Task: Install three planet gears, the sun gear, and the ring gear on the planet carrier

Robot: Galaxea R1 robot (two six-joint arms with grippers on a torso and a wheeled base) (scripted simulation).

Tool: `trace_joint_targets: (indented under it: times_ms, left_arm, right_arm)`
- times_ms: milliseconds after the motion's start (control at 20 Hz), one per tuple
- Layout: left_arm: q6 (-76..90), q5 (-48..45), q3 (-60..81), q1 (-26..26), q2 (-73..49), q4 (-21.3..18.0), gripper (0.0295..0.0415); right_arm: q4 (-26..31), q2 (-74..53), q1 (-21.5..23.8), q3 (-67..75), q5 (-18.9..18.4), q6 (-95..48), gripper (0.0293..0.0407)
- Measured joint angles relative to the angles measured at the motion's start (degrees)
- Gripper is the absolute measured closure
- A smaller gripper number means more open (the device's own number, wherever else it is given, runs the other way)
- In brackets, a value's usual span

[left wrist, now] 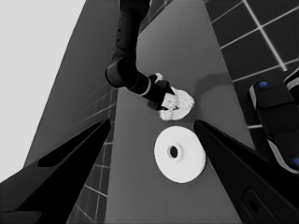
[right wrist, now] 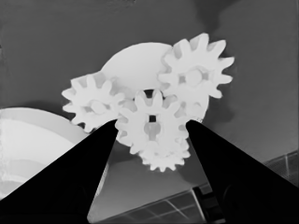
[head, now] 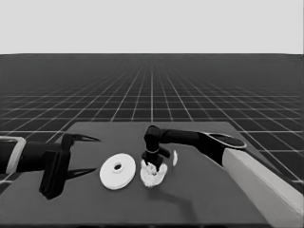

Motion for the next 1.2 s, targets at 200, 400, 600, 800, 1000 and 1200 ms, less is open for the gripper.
trace_joint_targets:
  times_ms: [200, 400, 600, 800, 1000, 1200]
  left_arm:
    - [0.0, 0.0, 0.0, 0.0, 0.0, 0.0, 0.0326]
    - [0.0, 0.0, 0.0, 0.0, 0.0, 0.0, 0.0326]
    - [0.0, 0.0, 0.0, 0.0, 0.0, 0.0, 0.0326]
    - [0.0, 0.0, 0.0, 0.0, 0.0, 0.0, 0.0326]
    - [0.0, 0.0, 0.0, 0.0, 0.0, 0.0, 0.0326]
    - [0.0, 0.0, 0.0, 0.0, 0.0, 0.0, 0.0326]
  right_arm:
    - [0.0, 0.0, 0.0, 0.0, 0.0, 2.4, 0.0391]
    - [0.0, 0.0, 0.0, 0.0, 0.0, 4.8, 0.0391]
    - [0.0, 0.0, 0.0, 0.0, 0.0, 7.2, 0.0391]
    - [0.0, 0.0, 0.0, 0.0, 0.0, 9.6, 0.0391]
    - [0.0, 0.0, 0.0, 0.0, 0.0, 12.0, 0.0391]
    - [0.0, 0.0, 0.0, 0.0, 0.0, 14.4, 0.0391]
